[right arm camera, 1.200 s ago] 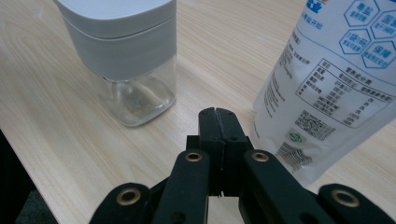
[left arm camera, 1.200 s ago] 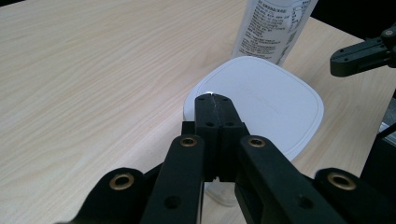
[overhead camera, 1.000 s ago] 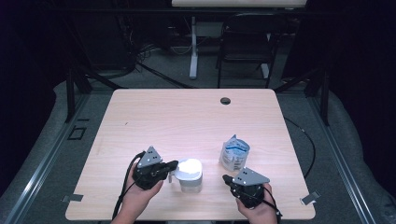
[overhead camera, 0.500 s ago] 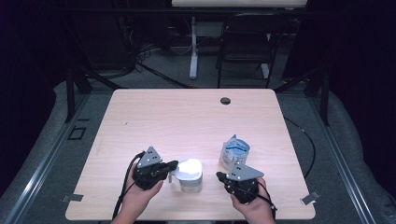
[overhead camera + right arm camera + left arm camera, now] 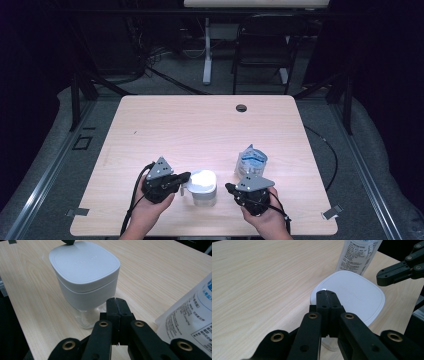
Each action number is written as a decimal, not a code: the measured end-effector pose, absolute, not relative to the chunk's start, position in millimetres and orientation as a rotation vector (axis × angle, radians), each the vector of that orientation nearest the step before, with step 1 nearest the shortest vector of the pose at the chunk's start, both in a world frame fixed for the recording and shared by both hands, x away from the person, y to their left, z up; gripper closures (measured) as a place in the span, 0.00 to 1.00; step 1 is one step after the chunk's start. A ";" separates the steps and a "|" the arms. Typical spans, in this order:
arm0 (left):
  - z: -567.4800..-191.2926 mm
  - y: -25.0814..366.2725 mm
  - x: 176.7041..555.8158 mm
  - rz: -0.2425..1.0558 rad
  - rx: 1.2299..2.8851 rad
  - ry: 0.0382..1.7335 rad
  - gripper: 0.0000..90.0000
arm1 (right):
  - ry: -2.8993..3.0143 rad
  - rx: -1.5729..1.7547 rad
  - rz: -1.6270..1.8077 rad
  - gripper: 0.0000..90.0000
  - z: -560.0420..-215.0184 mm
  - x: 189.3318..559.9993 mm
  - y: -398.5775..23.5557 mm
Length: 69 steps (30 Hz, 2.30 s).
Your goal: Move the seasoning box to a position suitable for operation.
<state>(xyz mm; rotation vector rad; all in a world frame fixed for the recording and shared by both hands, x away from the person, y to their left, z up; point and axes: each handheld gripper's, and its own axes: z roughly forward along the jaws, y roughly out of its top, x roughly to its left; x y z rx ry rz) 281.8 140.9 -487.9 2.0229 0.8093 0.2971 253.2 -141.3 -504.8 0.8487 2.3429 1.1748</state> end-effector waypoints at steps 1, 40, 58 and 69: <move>-488.0 140.9 281.9 0.297 2.023 0.809 1.00 | 2.343 0.849 1.175 1.00 -504.8 253.2 -141.3; -488.6 141.9 282.2 0.284 2.012 0.814 1.00 | 2.385 0.807 1.201 1.00 -513.4 256.6 -123.5; -489.2 142.4 282.0 0.287 2.005 0.820 1.00 | 2.376 0.795 1.213 1.00 -508.5 256.5 -122.3; -489.2 143.3 282.0 0.288 2.009 0.823 1.00 | 2.374 0.780 1.222 1.00 -505.7 256.9 -119.7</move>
